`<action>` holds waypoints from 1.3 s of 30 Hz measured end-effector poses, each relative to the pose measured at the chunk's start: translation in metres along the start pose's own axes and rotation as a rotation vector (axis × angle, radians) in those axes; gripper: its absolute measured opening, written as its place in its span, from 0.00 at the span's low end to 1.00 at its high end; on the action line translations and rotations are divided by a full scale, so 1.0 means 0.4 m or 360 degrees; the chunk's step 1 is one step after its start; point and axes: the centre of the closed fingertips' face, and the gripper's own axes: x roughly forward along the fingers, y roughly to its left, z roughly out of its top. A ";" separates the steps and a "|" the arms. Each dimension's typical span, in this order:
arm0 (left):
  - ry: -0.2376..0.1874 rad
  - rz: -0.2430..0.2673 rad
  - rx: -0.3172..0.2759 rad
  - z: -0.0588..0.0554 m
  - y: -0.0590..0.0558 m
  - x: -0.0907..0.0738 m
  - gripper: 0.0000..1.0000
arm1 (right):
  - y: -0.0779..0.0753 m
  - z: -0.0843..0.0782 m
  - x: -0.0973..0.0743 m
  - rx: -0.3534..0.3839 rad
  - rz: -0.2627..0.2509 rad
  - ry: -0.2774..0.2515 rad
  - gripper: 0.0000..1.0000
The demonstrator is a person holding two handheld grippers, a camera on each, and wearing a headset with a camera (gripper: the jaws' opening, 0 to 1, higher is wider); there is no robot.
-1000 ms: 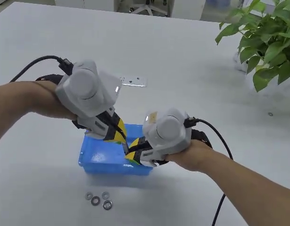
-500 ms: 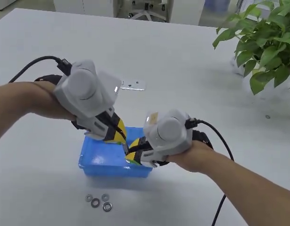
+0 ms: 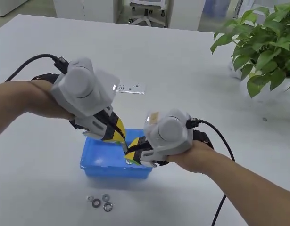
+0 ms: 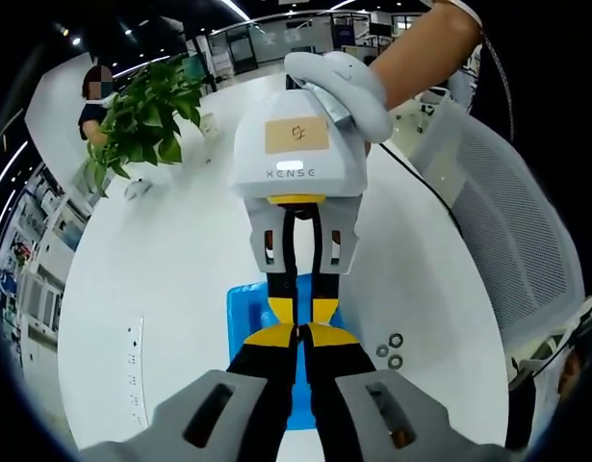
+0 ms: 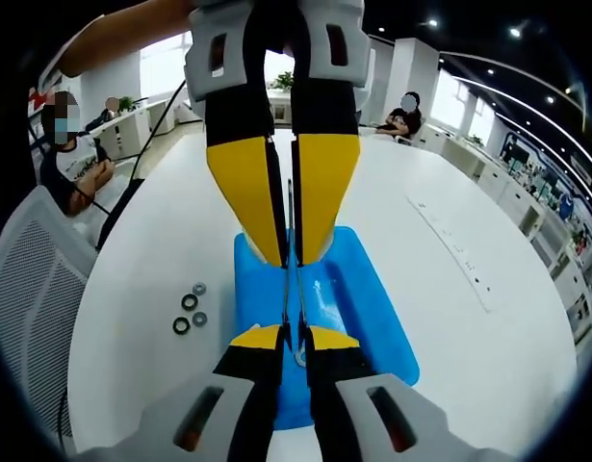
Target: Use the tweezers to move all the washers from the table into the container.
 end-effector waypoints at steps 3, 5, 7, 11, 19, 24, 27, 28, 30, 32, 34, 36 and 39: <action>0.0002 0.0008 -0.0001 0.005 -0.007 -0.011 0.07 | 0.006 0.008 -0.005 -0.0013 -0.0003 -0.0001 0.10; 0.0000 0.0012 0.0003 0.010 -0.012 -0.018 0.07 | 0.010 0.015 -0.010 -0.0016 -0.0008 -0.0005 0.10; -0.0001 0.0016 0.0004 0.014 -0.017 -0.023 0.07 | 0.015 0.021 -0.014 -0.0029 -0.0016 -0.0007 0.10; 0.0002 0.0018 0.0006 0.019 -0.027 -0.033 0.07 | 0.026 0.030 -0.022 -0.0041 -0.0022 -0.0010 0.10; 0.0029 0.0022 0.0014 0.022 -0.059 -0.053 0.07 | 0.057 0.049 -0.027 -0.0075 -0.0023 -0.0015 0.10; 0.0038 0.0023 0.0009 0.023 -0.082 -0.059 0.07 | 0.080 0.055 -0.027 -0.0093 -0.0018 -0.0017 0.10; 0.0049 0.0025 0.0009 0.022 -0.095 -0.061 0.07 | 0.094 0.056 -0.028 -0.0099 -0.0013 -0.0020 0.10; 0.0053 0.0025 0.0005 0.021 -0.102 -0.062 0.07 | 0.101 0.056 -0.028 -0.0103 -0.0011 -0.0023 0.10; 0.0061 0.0027 0.0006 0.019 -0.112 -0.064 0.07 | 0.110 0.057 -0.027 -0.0105 -0.0008 -0.0028 0.10; 0.0065 0.0026 0.0004 0.018 -0.120 -0.064 0.07 | 0.119 0.058 -0.027 -0.0108 -0.0005 -0.0031 0.10; 0.0070 0.0024 0.0000 0.017 -0.129 -0.064 0.07 | 0.128 0.059 -0.023 -0.0113 0.0001 -0.0033 0.10; 0.0076 0.0022 -0.0004 0.015 -0.137 -0.064 0.07 | 0.137 0.058 -0.020 -0.0119 0.0006 -0.0033 0.10; 0.0083 0.0016 -0.0010 0.010 -0.151 -0.061 0.07 | 0.153 0.055 -0.016 -0.0122 0.0018 -0.0033 0.10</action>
